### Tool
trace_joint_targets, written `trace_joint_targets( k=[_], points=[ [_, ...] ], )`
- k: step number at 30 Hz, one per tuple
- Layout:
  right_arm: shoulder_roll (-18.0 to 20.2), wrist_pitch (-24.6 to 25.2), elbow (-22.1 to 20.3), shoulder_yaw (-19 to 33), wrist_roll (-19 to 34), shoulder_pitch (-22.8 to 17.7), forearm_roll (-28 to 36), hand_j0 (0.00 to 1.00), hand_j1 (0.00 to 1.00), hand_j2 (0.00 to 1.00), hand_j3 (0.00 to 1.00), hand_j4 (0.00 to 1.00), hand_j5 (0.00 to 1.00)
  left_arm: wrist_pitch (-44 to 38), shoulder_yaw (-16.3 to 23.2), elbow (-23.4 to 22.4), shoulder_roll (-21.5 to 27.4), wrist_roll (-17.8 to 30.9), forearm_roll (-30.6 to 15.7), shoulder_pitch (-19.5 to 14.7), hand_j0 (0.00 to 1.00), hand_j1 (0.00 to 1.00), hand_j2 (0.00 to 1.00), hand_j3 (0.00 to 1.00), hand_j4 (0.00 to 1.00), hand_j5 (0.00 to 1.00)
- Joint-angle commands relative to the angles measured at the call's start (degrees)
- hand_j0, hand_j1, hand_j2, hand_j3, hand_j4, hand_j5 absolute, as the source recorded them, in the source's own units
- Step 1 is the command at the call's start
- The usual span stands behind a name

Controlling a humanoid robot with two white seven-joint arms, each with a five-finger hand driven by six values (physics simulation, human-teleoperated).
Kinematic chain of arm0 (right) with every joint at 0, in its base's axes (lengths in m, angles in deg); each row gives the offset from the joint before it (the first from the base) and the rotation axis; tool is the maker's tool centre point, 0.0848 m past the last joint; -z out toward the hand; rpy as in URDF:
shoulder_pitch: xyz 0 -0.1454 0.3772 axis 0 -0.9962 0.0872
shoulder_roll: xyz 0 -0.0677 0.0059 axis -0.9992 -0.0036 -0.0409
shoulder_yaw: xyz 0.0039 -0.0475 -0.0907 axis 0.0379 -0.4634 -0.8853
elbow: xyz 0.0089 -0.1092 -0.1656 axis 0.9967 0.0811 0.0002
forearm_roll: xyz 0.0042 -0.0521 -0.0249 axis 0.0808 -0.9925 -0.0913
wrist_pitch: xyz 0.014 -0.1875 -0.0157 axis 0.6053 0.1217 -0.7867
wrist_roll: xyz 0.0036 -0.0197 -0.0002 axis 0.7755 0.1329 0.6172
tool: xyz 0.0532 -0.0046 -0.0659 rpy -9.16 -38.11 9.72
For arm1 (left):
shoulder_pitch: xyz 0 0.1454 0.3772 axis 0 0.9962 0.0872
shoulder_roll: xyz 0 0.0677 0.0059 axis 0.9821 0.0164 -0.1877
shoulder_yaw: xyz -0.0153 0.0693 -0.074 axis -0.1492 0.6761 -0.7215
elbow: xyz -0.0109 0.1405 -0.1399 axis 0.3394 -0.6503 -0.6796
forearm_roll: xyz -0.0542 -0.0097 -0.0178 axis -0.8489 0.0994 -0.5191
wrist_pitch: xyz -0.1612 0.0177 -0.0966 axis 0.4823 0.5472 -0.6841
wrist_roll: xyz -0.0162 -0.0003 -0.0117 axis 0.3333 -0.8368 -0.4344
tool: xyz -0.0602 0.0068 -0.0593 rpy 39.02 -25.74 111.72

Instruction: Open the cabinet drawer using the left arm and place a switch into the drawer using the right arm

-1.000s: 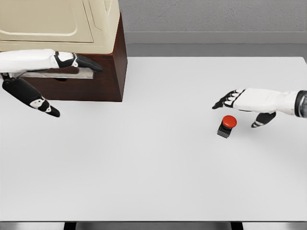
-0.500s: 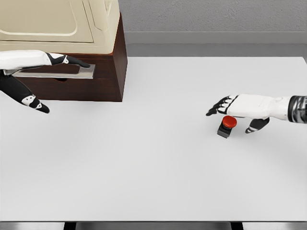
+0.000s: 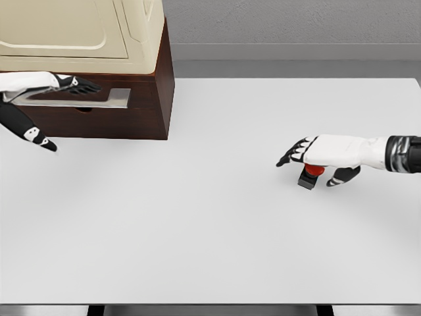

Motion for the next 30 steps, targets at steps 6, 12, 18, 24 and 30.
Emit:
trace_joint_targets(
  k=[6,12,18,24,30],
  points=[
    [-0.5,0.1,0.4,-0.4,0.0,0.1,0.2,0.86,0.86,0.86,0.86,0.86,0.86,-0.3,-0.3,-3.3,-1.6,0.0,-0.6,0.1,1.00,1.00,1.00,1.00,1.00,1.00],
    [-0.4,0.0,0.4,-0.4,0.0,0.3,0.2,0.83,0.83,0.83,0.83,0.83,0.83,-0.3,-0.3,-3.6,-1.6,0.0,-0.5,1.4,1.00,1.00,1.00,1.00,1.00,1.00],
    [-0.5,0.0,0.9,-1.2,0.0,0.2,0.2,0.83,0.83,0.83,0.83,0.83,0.83,-0.3,-1.0,-4.0,-1.0,0.0,-0.5,1.5,1.00,1.00,1.00,1.00,1.00,1.00],
    [-0.4,0.0,1.9,-1.2,0.0,0.2,0.2,0.83,0.83,0.83,0.83,0.83,0.83,-0.8,-1.1,-5.6,-1.4,0.0,-0.5,1.6,1.00,1.00,1.00,1.00,1.00,1.00],
    [-0.4,-0.1,2.0,-1.2,0.0,0.3,0.2,0.78,0.78,0.78,0.78,0.78,0.78,-1.2,-1.6,-6.6,-1.5,0.0,-0.1,3.1,1.00,1.00,1.00,1.00,1.00,1.00]
  ],
)
